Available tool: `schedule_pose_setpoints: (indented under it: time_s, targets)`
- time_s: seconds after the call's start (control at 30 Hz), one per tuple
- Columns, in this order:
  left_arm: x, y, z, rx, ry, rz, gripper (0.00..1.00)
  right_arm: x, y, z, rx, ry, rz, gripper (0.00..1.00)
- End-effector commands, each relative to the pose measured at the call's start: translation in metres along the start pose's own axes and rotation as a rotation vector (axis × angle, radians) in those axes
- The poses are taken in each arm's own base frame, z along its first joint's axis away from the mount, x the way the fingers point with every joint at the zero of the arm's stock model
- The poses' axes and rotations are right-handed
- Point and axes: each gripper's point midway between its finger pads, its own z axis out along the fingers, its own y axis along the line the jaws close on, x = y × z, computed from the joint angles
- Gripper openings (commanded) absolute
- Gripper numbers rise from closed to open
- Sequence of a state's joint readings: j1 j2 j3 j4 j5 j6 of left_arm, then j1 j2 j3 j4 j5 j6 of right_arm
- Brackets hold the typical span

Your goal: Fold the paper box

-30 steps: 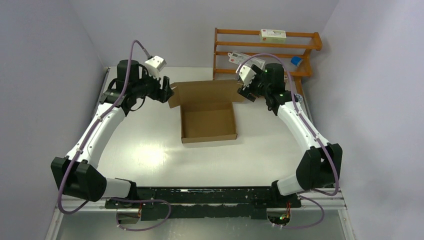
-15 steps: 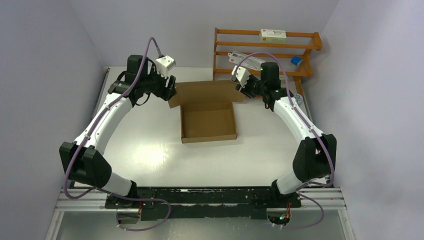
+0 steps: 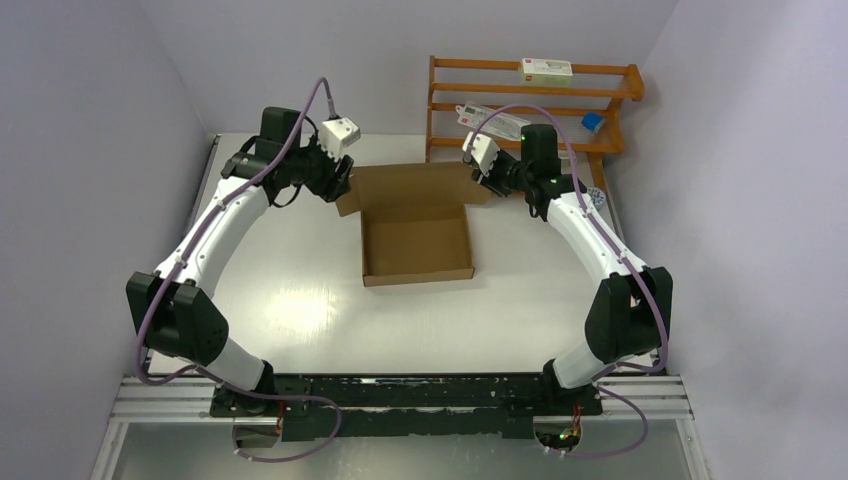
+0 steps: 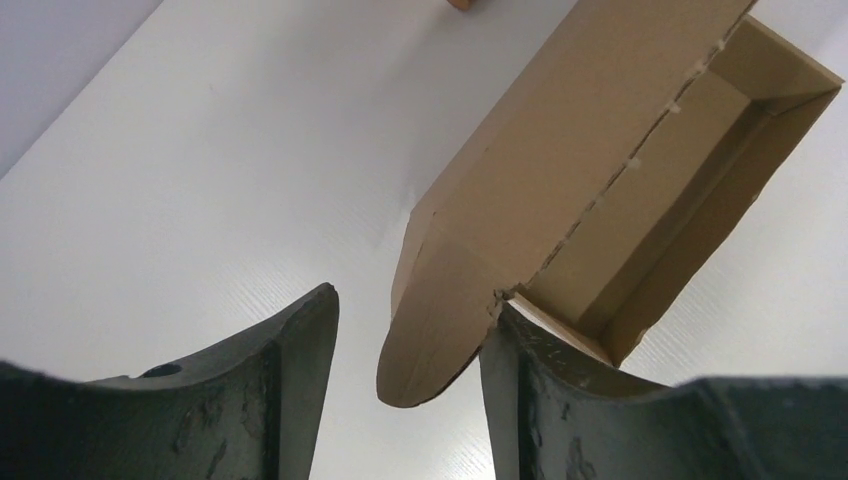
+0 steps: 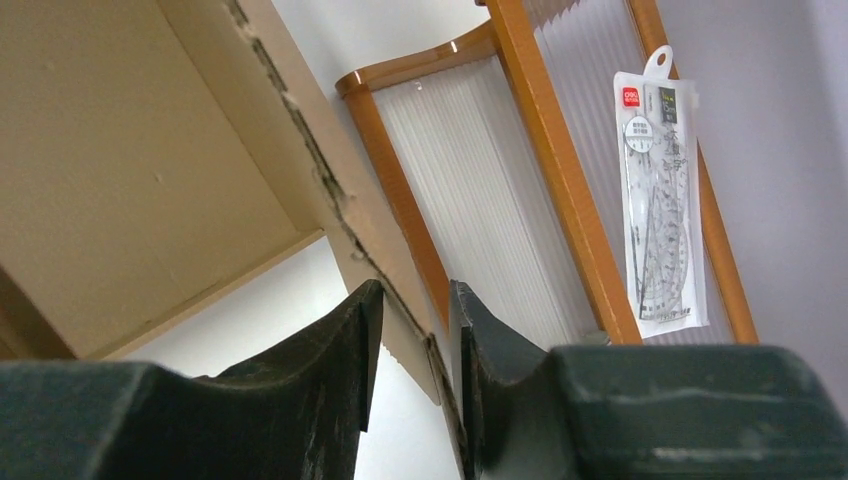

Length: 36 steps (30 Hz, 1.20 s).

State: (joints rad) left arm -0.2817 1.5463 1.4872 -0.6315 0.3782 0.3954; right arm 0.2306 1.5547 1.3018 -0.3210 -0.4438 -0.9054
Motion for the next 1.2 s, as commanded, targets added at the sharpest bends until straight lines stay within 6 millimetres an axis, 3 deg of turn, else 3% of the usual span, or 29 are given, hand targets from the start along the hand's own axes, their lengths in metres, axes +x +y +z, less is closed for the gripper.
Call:
schedule_pose_setpoints:
  time_s: [0.0,0.17,0.3,0.37,0.63,0.93,1.17]
  targets:
    - [-0.003,-0.009,-0.005,0.032,-0.021,0.050,0.57,-0.008,-0.005,-0.001,-0.004,-0.027,-0.004,0.33]
    - [0.000,-0.012,0.002,0.035,-0.019,0.008,0.47,-0.015,0.000,-0.001,-0.025,-0.058,0.042,0.20]
    - [-0.002,-0.013,0.005,0.019,-0.015,-0.043,0.25,-0.020,-0.003,-0.004,-0.008,-0.068,0.107,0.08]
    - [-0.006,-0.018,0.005,0.019,-0.027,-0.075,0.18,-0.025,-0.005,-0.006,0.010,-0.080,0.154,0.02]
    - [-0.019,-0.035,0.007,0.006,-0.057,-0.286,0.14,-0.038,0.001,-0.008,0.088,-0.062,0.380,0.00]
    - [-0.053,-0.055,0.008,0.092,-0.162,-0.564,0.12,-0.060,0.039,0.007,0.118,0.033,0.615,0.00]
    - [-0.060,-0.072,0.014,0.180,-0.224,-0.659,0.14,-0.060,0.045,0.006,0.212,0.101,0.863,0.00]
